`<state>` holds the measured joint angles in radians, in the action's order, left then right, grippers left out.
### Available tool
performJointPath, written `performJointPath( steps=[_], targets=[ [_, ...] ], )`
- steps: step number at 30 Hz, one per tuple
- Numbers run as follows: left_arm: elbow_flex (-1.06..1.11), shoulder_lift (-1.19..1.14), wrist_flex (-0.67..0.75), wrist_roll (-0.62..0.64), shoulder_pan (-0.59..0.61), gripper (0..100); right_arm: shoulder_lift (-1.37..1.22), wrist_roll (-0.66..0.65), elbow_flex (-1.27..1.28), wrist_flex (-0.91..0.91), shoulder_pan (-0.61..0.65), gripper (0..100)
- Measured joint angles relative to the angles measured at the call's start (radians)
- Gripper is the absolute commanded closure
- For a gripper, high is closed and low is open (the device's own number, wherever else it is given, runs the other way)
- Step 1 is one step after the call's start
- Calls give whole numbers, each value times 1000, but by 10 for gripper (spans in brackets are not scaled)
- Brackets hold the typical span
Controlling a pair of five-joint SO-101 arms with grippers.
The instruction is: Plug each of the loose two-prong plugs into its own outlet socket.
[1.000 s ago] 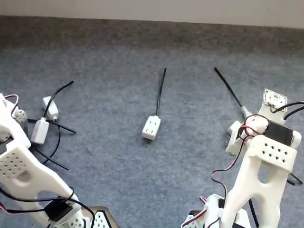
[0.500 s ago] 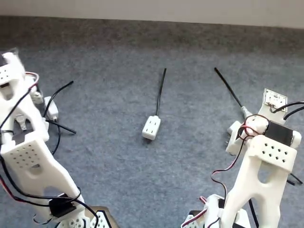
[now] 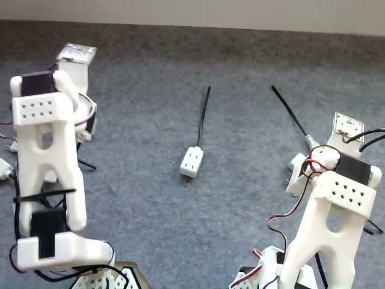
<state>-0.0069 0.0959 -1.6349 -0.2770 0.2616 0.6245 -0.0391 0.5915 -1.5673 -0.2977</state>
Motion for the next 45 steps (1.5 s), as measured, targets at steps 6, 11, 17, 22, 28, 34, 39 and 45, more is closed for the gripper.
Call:
performJointPath(
  steps=[6,11,17,22,28,34,39,45],
  targets=[
    [411,275,275,-54,-118,994,0,0,0,0,0,544],
    [772,565,537,-48,-278,993,0,0,0,0,14,544],
    [1160,944,885,58,-427,994,0,0,0,0,61,544],
    [1455,1217,1197,68,-548,994,0,0,0,0,92,544],
    [1686,1475,1639,68,-718,994,0,0,-6,0,164,544],
    [1688,1540,1676,68,-756,994,0,0,-189,-75,175,629],
    [1688,1540,1674,71,-756,994,0,0,-443,-140,183,841],
    [1688,1540,1613,71,-758,994,0,0,-695,-153,293,942]
  ],
)
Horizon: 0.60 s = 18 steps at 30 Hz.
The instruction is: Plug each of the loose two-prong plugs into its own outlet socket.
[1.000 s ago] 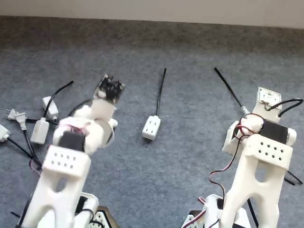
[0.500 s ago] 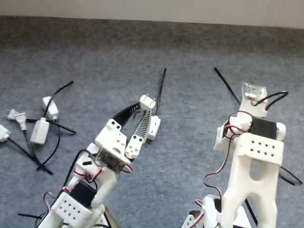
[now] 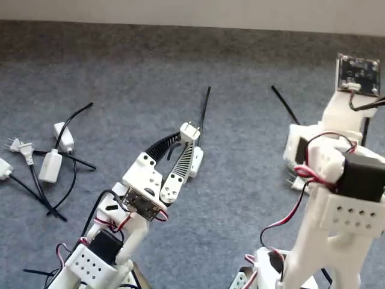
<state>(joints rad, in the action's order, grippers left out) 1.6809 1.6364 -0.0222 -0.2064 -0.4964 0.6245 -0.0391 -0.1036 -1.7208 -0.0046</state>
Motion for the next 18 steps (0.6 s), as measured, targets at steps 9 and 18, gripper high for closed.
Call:
performJointPath(
  steps=[9,18],
  targets=[
    [0,8,-3,0,0,994,2,0,-140,-3,502,991],
    [0,9,12,0,0,994,2,-14,-140,-3,710,991]
  ],
)
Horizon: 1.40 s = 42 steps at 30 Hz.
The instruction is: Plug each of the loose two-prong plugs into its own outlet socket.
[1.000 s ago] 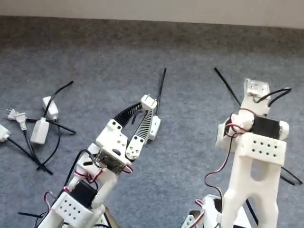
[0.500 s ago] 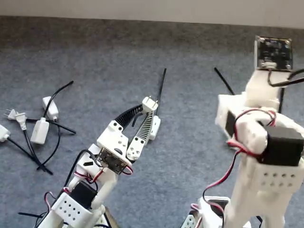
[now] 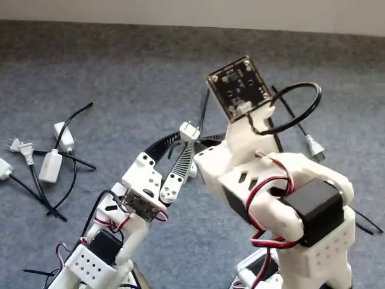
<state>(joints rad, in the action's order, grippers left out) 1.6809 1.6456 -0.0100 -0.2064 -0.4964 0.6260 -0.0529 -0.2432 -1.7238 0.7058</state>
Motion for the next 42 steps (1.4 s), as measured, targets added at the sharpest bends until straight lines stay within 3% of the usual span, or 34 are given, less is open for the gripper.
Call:
performJointPath(
  steps=[5,16,24,35,42],
  targets=[
    [0,0,0,0,0,994,0,-103,0,0,75,991],
    [2,0,0,0,-87,994,-130,-123,0,17,83,991],
    [2,0,0,0,-86,994,-161,-198,75,58,-58,991],
    [2,-6,-3,3,-80,994,-38,-255,491,394,-166,991],
    [2,-8,-5,3,-80,994,-35,-255,600,517,-235,991]
  ],
)
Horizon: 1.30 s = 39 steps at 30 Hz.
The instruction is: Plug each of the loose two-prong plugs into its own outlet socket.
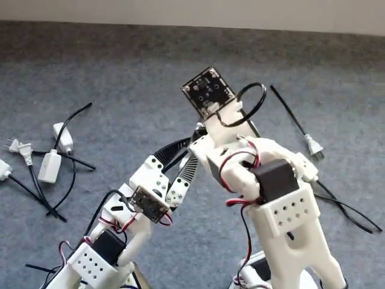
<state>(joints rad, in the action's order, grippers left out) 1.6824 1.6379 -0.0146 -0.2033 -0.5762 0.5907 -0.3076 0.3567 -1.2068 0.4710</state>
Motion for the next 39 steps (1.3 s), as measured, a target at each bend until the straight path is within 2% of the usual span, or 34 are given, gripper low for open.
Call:
performJointPath(
  steps=[14,19,24,27,30,36,39],
  targets=[
    [0,5,3,-3,0,994,-21,-2,14,-3,-48,991],
    [0,8,5,-3,3,994,-21,-2,-178,-158,-46,991],
    [0,8,5,14,98,994,-20,-2,-506,-373,-57,991],
    [0,8,5,107,138,994,-18,-2,-657,-471,-117,991],
    [0,8,5,209,173,994,-18,-2,-698,-508,-210,991],
    [-3,8,-5,241,206,994,-18,-2,-689,-519,-400,991],
    [-41,8,-107,247,212,994,-18,-2,-624,-519,-468,991]
  ],
)
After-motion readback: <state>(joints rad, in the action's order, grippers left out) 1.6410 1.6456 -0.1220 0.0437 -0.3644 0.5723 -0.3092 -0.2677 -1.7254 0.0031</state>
